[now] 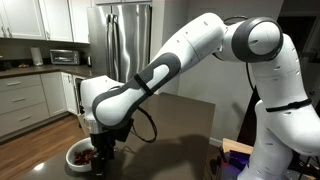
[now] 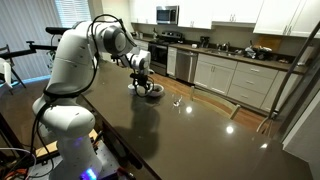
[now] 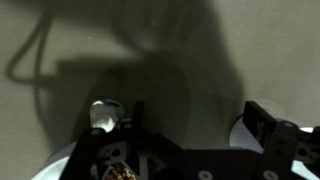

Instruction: Pick up the spoon, scoop some contents from the bowl and put them in the white cup.

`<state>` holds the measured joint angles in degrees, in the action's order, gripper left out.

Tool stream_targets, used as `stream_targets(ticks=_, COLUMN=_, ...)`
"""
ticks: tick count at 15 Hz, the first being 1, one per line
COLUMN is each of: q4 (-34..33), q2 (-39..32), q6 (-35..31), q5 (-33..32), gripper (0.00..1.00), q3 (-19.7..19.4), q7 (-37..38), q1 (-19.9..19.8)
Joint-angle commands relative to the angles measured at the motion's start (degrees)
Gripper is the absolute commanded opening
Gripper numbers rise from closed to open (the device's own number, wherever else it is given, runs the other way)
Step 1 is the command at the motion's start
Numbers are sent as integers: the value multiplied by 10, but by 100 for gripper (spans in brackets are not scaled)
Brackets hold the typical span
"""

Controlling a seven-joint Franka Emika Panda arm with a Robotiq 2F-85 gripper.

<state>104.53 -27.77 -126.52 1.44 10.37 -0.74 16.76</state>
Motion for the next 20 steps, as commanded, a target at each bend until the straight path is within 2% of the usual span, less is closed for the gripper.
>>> stream_targets(ticks=1, q4=8, q2=6, q6=-5, q5=-32, gripper=100, q3=-12, q7=31, q1=4)
stream_targets(ticks=20, q4=21, q2=21, q6=1, q5=-134, gripper=100, q3=-63, q7=149, q1=6)
